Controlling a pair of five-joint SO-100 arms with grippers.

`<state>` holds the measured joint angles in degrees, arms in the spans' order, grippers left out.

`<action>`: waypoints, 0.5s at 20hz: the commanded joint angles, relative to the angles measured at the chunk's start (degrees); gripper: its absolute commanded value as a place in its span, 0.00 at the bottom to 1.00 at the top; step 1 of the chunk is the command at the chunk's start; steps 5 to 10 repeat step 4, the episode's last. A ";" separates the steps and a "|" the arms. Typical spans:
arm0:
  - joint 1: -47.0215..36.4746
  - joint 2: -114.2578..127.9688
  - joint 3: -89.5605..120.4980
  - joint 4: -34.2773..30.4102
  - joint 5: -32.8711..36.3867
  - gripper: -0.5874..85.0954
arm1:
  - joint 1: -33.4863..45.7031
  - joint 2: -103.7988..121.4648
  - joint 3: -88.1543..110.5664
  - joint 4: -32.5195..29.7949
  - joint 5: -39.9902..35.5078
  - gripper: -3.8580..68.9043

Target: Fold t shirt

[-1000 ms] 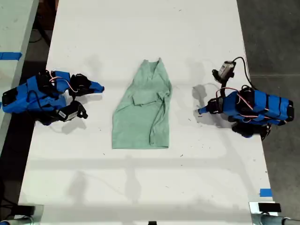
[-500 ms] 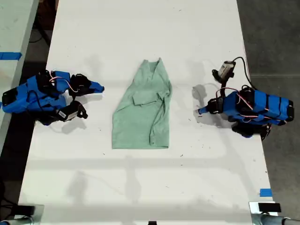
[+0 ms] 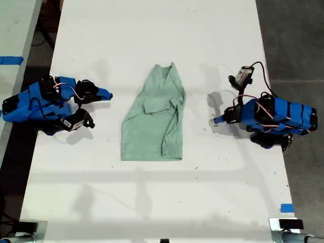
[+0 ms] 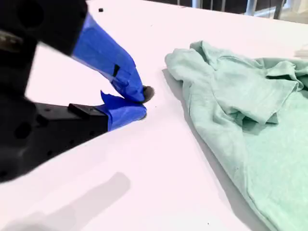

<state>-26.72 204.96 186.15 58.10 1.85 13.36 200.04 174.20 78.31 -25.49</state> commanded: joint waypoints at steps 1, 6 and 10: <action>0.53 0.18 2.55 0.18 -0.79 0.00 | -0.53 0.70 3.52 -0.62 -0.09 0.03; 0.53 0.18 2.55 0.18 -0.79 0.00 | -0.62 0.70 3.52 -0.62 -0.09 0.03; 0.53 0.18 2.55 0.18 -0.79 0.00 | -0.62 0.70 3.52 -0.62 -0.09 0.03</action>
